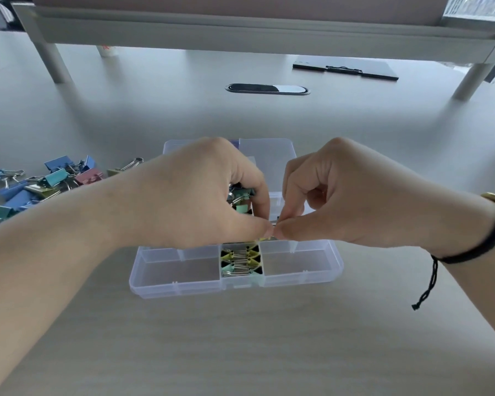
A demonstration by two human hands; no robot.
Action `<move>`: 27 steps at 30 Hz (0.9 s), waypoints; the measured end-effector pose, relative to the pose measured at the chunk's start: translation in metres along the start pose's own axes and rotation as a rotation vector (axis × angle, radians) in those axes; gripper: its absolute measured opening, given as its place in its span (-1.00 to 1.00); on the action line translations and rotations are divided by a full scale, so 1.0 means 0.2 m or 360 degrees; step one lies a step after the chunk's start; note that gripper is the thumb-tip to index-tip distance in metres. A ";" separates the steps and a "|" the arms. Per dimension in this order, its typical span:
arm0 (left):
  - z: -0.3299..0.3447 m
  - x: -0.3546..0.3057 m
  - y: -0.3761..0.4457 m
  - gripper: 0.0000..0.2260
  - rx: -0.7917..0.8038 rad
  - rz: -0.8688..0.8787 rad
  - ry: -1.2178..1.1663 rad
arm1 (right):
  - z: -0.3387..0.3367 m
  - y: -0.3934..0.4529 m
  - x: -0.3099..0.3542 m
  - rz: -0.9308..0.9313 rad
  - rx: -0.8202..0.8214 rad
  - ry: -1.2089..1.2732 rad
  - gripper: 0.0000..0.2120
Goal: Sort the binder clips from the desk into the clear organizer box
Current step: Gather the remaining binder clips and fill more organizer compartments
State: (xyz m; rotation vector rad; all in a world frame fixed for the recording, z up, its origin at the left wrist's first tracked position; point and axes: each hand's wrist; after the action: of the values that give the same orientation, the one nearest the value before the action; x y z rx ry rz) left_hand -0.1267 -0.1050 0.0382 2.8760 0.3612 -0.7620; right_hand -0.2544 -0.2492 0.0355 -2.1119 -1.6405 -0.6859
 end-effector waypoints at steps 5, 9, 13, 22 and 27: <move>0.01 0.00 0.01 -0.86 0.0004 -0.0085 0.0001 | 0.01 0.00 0.01 0.0020 -0.0041 -0.0009 -0.85; 0.00 0.00 0.01 -0.85 0.0030 -0.0120 -0.0014 | 0.01 0.00 0.02 0.0074 -0.0006 0.0079 -0.84; -0.01 0.01 0.02 -0.84 0.0070 -0.0139 -0.0018 | 0.01 0.01 0.03 0.0101 0.0070 0.0078 -0.84; 0.01 0.00 0.02 -0.87 -0.0010 -0.0158 -0.0001 | -0.07 -0.03 0.00 -0.0037 0.0226 -0.0091 -0.89; 0.03 -0.02 0.02 -0.90 -0.0066 -0.0185 0.0081 | -0.06 -0.05 0.01 -0.0095 0.0283 -0.0208 -0.84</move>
State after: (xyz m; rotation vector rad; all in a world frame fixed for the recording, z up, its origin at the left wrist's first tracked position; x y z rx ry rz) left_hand -0.1310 -0.1105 0.0354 2.8606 0.5482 -0.6913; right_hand -0.2648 -0.2525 0.0461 -2.0250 -1.7689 -0.4094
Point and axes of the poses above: each hand's wrist, its own y-axis towards the middle knuckle, its own z-axis out of the palm, x = y × z, and after that the axes turned 2 degrees about z, right-handed
